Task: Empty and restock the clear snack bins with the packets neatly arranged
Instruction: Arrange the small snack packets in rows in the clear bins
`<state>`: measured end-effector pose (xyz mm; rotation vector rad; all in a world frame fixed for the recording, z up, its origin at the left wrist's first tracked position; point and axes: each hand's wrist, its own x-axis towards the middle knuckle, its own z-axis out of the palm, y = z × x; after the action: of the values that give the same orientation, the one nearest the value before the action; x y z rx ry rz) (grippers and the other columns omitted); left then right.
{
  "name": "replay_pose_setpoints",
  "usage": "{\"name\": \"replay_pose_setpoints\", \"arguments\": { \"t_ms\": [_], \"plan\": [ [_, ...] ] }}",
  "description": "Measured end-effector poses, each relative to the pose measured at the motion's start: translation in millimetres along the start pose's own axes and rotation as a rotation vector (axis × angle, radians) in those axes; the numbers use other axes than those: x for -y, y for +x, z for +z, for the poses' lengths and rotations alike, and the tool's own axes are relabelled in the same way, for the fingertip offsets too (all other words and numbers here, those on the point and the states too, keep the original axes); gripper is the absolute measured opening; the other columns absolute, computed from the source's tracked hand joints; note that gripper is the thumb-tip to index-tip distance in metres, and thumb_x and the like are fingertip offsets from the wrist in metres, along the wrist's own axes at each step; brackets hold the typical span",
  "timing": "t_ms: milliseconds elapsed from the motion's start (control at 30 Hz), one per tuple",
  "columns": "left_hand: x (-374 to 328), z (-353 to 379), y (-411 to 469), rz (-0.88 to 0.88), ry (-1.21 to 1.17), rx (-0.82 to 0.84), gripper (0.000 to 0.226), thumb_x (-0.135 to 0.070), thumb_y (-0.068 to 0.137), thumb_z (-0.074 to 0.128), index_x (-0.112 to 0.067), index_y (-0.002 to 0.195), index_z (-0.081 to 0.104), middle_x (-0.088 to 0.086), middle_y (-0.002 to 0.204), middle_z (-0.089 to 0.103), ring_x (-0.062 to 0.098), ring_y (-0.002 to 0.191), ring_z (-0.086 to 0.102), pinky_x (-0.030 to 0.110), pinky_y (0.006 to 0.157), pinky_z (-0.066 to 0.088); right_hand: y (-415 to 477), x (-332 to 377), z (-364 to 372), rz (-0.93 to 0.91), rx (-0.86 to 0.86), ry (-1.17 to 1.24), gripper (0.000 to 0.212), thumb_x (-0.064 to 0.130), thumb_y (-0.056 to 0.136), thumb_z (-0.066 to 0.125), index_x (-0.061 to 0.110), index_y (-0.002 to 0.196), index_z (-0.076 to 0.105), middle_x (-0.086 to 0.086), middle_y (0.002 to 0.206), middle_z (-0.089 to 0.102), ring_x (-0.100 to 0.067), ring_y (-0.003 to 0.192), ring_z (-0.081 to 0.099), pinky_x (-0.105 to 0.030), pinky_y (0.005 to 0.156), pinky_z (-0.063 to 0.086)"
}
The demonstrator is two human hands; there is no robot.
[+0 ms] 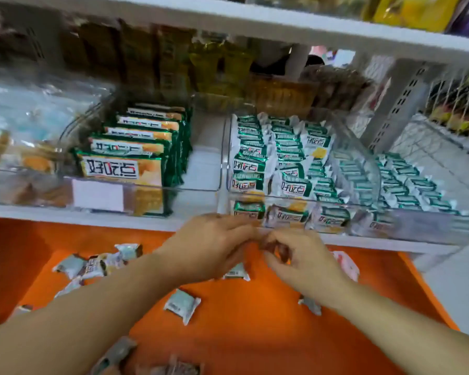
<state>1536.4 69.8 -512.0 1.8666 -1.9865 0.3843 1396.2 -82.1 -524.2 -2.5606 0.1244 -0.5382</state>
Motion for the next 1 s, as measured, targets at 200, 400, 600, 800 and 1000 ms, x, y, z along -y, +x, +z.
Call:
{"name": "replay_pose_setpoints", "arguments": {
  "t_ms": [200, 400, 600, 800, 1000],
  "plan": [
    [13, 59, -77, -0.281, -0.051, 0.497, 0.029, -0.022, 0.094, 0.046, -0.023, 0.118, 0.062, -0.001, 0.117, 0.062, 0.023, 0.097, 0.064, 0.032, 0.071, 0.052, -25, -58, 74, 0.201, 0.415, -0.111, 0.013, 0.024, 0.088, 0.062, 0.026, 0.1, 0.067, 0.018, 0.078, 0.055, -0.001, 0.072, 0.047, -0.02, 0.065, 0.034],
    [46, 138, -111, -0.645, -0.225, 0.885, 0.054, -0.031, 0.094, 0.055, -0.026, 0.144, 0.035, 0.007, 0.15, 0.033, 0.026, 0.133, 0.039, 0.035, 0.103, 0.039, -49, -148, 108, 0.598, 0.514, -0.108, 0.05, 0.024, 0.085, 0.069, 0.013, 0.131, 0.052, -0.011, 0.128, 0.054, -0.025, 0.118, 0.052, -0.022, 0.095, 0.033],
    [55, 201, -104, -0.807, -0.183, 0.812, 0.071, -0.03, 0.093, 0.057, -0.032, 0.151, 0.016, 0.005, 0.159, 0.01, 0.03, 0.144, 0.013, 0.041, 0.111, 0.03, -75, -225, 122, 0.825, 0.478, -0.18, 0.084, 0.031, 0.078, 0.076, 0.023, 0.148, 0.029, -0.019, 0.149, 0.031, -0.033, 0.137, 0.033, -0.038, 0.111, 0.032],
    [64, 244, -79, -0.922, -0.15, 0.877, 0.089, -0.037, 0.09, 0.062, -0.04, 0.151, -0.003, 0.015, 0.158, -0.012, 0.041, 0.144, -0.009, 0.056, 0.116, 0.014, -61, -270, 144, 0.963, 0.479, -0.014, 0.105, 0.023, 0.075, 0.076, 0.04, 0.15, 0.005, -0.01, 0.159, 0.014, -0.032, 0.08, 0.071, -0.036, 0.063, 0.058],
    [54, 284, -73, -0.977, -0.124, 1.016, 0.084, -0.047, 0.088, 0.06, -0.042, 0.15, 0.003, 0.012, 0.156, -0.025, 0.044, 0.144, -0.003, 0.053, 0.115, 0.024, -52, -252, 148, 0.964, 0.624, -0.068, 0.089, 0.022, 0.083, 0.07, 0.025, 0.152, 0.015, 0.001, 0.161, -0.004, -0.032, 0.117, 0.055, -0.04, 0.082, 0.057]
  ]
}}
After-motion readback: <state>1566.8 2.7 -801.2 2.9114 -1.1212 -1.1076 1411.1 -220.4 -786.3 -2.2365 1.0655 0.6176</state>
